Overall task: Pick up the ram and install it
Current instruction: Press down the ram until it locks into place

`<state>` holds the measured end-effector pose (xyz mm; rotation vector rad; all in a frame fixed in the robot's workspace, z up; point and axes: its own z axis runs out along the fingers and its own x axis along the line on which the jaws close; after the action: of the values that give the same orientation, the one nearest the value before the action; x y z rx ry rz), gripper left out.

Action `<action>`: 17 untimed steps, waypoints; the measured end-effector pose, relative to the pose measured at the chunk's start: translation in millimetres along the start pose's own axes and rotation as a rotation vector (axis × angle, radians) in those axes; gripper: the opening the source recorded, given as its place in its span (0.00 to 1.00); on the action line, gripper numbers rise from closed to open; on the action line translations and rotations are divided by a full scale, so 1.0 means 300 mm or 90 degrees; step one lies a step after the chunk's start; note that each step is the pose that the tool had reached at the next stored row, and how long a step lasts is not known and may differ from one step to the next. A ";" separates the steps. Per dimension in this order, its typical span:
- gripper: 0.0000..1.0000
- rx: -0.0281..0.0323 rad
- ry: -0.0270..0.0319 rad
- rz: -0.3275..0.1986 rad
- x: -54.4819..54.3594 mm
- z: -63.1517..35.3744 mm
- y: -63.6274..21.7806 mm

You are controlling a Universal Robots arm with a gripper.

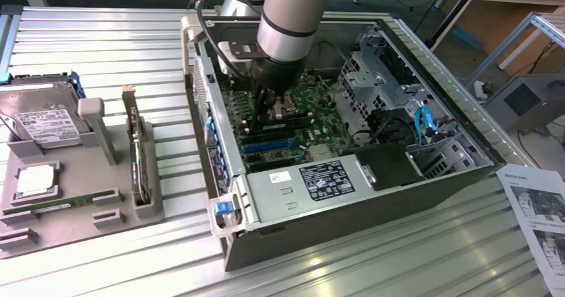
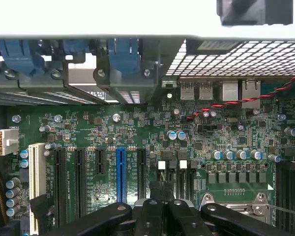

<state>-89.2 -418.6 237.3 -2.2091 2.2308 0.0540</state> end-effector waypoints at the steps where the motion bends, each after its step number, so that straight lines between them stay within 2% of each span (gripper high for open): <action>1: 0.11 0.0012 0.0001 0.000 0.000 0.002 0.003; 3: 0.11 0.0033 0.0002 0.000 0.000 0.006 0.005; 17: 0.11 0.0035 0.0001 0.000 0.000 0.013 0.005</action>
<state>-90.8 -418.7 233.6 -2.2067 2.2280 0.0477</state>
